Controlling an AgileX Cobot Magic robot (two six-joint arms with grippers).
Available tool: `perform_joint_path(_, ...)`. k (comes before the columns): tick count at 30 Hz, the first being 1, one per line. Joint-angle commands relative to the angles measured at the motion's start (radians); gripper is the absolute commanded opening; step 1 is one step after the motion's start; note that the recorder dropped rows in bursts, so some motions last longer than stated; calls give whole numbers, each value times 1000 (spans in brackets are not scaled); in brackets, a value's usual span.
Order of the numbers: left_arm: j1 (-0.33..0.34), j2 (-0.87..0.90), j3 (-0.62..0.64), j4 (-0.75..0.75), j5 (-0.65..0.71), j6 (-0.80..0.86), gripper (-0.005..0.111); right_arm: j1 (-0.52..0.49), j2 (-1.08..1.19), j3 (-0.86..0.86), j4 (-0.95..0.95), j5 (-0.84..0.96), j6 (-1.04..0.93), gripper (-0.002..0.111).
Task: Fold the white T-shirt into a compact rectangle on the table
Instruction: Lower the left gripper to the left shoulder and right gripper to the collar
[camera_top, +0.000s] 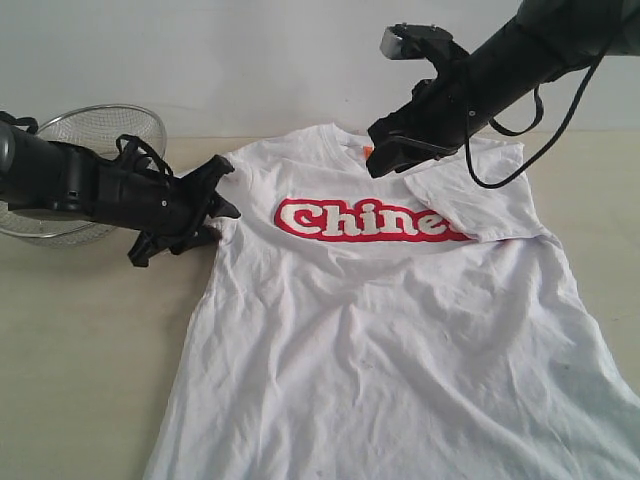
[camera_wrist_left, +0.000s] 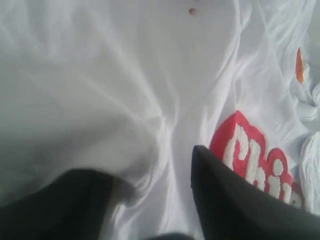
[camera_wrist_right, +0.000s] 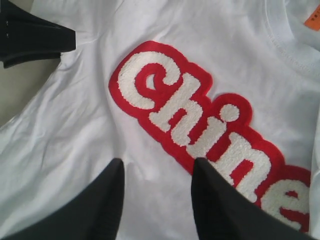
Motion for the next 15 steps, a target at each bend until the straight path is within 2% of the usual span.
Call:
perform_joint_path(1,3,4,-21,-2,-27,11,47,-6,-6,3,9,1,-12,38)
perform_joint_path(5,3,4,-25,-2,-51,32,39,-6,-6,3,9,-1,-14,38)
perform_joint_path(11,3,4,-37,-2,-51,86,8,-6,-6,3,9,2,-14,38)
perform_joint_path(15,-2,4,-58,-2,-49,172,4,-6,-2,3,9,15,-2,38)
